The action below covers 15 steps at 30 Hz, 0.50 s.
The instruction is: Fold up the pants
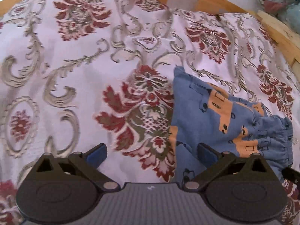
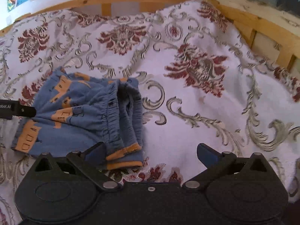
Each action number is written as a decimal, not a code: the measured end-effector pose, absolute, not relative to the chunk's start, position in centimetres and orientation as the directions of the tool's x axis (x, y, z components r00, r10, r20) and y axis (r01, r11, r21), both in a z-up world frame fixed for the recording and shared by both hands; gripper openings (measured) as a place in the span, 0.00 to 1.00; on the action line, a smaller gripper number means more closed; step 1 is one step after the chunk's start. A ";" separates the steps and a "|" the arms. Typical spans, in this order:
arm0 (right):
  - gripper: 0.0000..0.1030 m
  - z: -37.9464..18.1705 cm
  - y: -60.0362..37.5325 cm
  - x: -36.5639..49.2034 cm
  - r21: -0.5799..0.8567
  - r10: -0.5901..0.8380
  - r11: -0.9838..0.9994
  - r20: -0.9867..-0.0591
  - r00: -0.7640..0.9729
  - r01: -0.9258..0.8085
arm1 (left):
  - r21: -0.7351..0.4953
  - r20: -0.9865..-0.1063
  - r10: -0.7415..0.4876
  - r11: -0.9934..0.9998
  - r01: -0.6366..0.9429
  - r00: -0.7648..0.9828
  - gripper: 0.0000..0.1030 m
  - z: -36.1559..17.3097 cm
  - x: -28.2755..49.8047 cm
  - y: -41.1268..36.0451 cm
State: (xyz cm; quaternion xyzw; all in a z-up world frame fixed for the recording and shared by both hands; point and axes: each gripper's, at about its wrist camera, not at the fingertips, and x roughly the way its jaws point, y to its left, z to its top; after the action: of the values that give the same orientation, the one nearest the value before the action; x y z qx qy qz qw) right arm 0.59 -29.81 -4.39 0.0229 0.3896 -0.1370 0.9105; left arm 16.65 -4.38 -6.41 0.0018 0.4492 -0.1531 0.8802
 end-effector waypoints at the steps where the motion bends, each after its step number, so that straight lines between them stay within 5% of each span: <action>1: 0.99 -3.9 -29.7 0.2 -0.083 -0.254 0.957 -0.696 0.672 0.277 | -0.119 -0.786 -0.250 0.959 0.259 0.565 1.00 -5.8 16.4 -4.2; 4: 0.99 -2.9 -30.0 0.5 -0.097 -0.279 0.953 -0.643 0.714 0.286 | -0.026 -0.713 -0.154 0.981 0.194 0.684 1.00 -4.2 16.2 -4.1; 8: 0.99 -2.4 -30.7 3.0 -0.019 -0.212 0.969 -0.575 0.790 0.246 | -0.066 -0.650 -0.221 0.970 0.236 0.727 1.00 -3.6 18.6 -6.0; 11: 0.99 -3.9 -30.9 5.3 -0.012 -0.164 0.981 -0.591 0.789 0.195 | -0.060 -0.642 -0.306 0.934 0.352 0.703 1.00 -4.7 20.2 -8.5; 15: 0.99 -6.0 -31.6 6.2 -0.095 -0.202 0.978 -0.642 0.740 0.185 | 0.100 -0.666 -0.210 0.926 0.365 0.716 1.00 -7.6 21.2 -10.5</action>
State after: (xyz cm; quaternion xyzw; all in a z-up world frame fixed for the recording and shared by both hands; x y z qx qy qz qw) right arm 6.22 -31.57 -6.03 -0.0124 0.3455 -0.1039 0.9326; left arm 21.17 -10.53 -7.56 0.1127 0.3432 -0.1564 0.9193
